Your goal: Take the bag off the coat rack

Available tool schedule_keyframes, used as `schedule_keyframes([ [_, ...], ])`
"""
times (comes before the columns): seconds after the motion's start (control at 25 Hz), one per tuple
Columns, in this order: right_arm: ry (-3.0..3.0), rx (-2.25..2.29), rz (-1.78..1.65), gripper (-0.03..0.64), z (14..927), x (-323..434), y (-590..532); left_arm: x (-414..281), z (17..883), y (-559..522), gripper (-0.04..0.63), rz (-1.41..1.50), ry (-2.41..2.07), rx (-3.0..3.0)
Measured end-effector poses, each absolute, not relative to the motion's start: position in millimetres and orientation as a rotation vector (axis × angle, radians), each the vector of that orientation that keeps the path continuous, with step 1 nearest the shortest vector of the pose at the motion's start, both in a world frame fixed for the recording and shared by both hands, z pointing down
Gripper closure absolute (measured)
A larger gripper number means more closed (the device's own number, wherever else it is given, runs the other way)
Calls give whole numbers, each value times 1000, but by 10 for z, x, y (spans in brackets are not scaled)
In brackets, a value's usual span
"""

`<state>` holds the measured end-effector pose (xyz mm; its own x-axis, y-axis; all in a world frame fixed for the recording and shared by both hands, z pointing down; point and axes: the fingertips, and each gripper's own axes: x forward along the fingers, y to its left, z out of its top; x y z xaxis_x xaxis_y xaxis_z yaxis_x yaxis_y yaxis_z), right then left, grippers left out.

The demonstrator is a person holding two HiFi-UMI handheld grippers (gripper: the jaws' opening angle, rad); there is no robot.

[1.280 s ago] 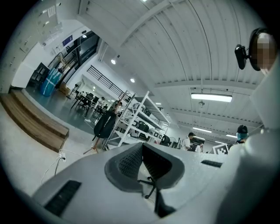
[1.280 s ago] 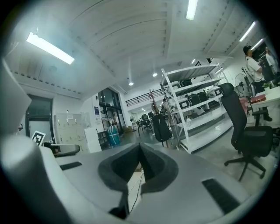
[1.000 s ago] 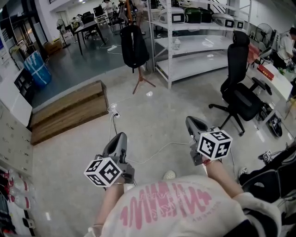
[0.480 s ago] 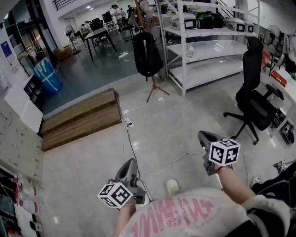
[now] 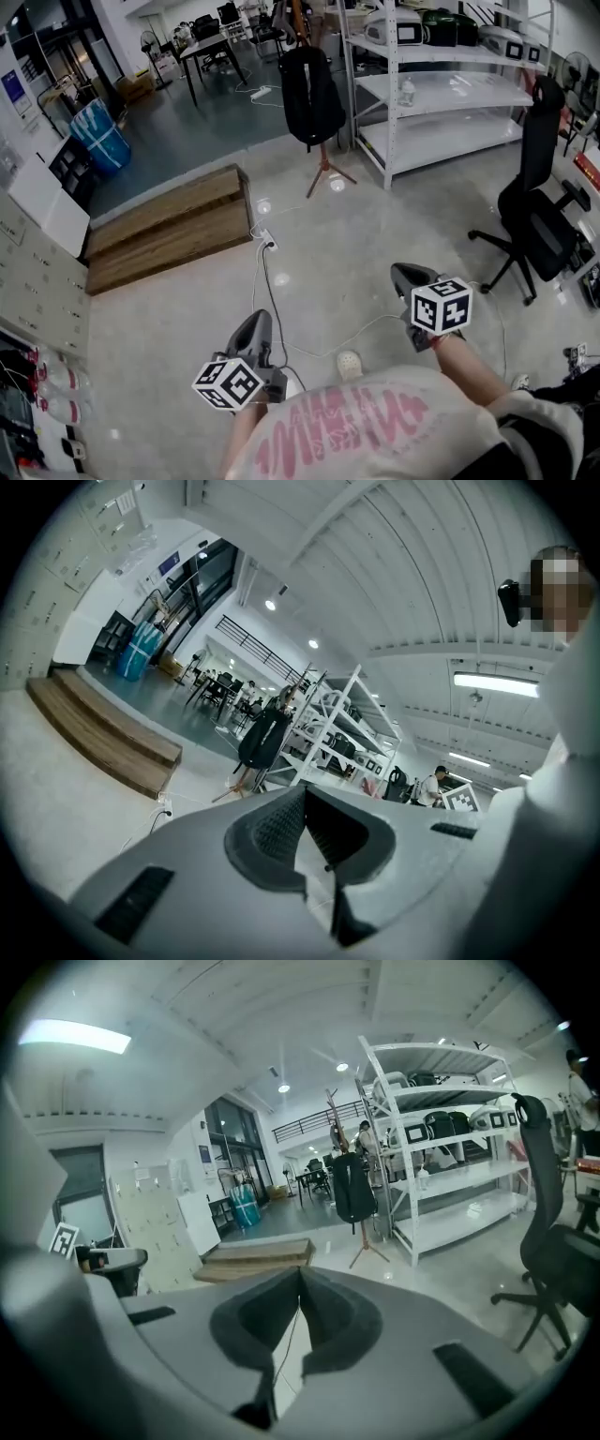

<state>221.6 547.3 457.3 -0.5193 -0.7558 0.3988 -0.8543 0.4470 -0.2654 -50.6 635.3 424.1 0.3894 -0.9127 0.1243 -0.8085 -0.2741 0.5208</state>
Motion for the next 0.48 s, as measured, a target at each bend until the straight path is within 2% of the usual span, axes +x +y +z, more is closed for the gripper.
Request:
schedule_keyframes([
  [0.48,-2650,1512,645,611,3914,2424,3621,-819,3932,4942,592,-263,-1670,2131],
])
